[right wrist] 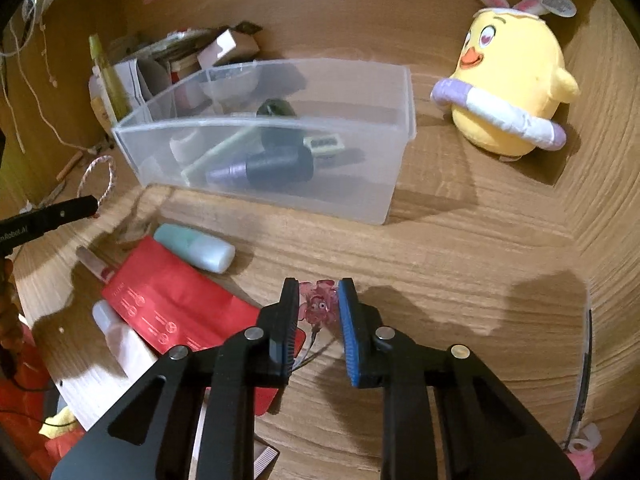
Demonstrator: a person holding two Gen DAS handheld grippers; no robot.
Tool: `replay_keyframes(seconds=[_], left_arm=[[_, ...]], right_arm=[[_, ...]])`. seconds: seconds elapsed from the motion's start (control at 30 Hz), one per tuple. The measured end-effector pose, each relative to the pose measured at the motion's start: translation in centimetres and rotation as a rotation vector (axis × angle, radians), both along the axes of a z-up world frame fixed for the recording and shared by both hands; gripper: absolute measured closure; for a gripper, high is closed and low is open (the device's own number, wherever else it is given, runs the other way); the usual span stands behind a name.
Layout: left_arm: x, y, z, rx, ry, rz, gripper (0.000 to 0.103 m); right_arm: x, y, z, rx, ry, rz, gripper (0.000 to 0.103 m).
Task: Organize objects
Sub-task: 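Close right tool on pink charm while left tool grasps white-pink braided cord, then carry pink charm in right tool while left tool carries braided cord over bin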
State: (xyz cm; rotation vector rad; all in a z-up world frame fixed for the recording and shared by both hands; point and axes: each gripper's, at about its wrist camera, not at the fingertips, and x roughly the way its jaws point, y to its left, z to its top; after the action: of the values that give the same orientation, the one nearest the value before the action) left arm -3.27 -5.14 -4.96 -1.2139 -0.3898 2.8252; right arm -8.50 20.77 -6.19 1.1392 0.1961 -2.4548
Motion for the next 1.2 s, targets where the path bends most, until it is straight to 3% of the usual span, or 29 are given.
replay_keyframes(seconds=[0.3, 0.4, 0.67, 0.8, 1.0, 1.2], left_arm=[[0.2, 0.3, 2.6, -0.017, 0.064, 0.009, 0.085], [0.2, 0.5, 3.4, -0.02, 0.087, 0.004, 0.085], [-0.5, 1.2, 5.0, -0.028, 0.134, -0.017, 0.085], [-0.8, 1.5, 5.8, -0.029, 0.161, -0.035, 0.085], [-1.7, 1.9, 6.7, -0.036, 0.187, -0.052, 0.085], [-3.0, 2.3, 6.9, -0.043, 0.19, -0.063, 0.085]], right_arm=[[-0.4, 0.4, 3.3, -0.068, 0.091, -0.004, 0.085], [-0.6, 0.3, 4.2, -0.076, 0.112, 0.006, 0.093], [-0.4, -0.3, 6.2, -0.089, 0.18, 0.017, 0.093], [-0.4, -0.2, 5.6, -0.058, 0.162, 0.001, 0.092], [-1.1, 1.0, 3.2, -0.039, 0.077, -0.029, 0.075], [-1.4, 0.0, 1.1, -0.048, -0.001, 0.017, 0.075]])
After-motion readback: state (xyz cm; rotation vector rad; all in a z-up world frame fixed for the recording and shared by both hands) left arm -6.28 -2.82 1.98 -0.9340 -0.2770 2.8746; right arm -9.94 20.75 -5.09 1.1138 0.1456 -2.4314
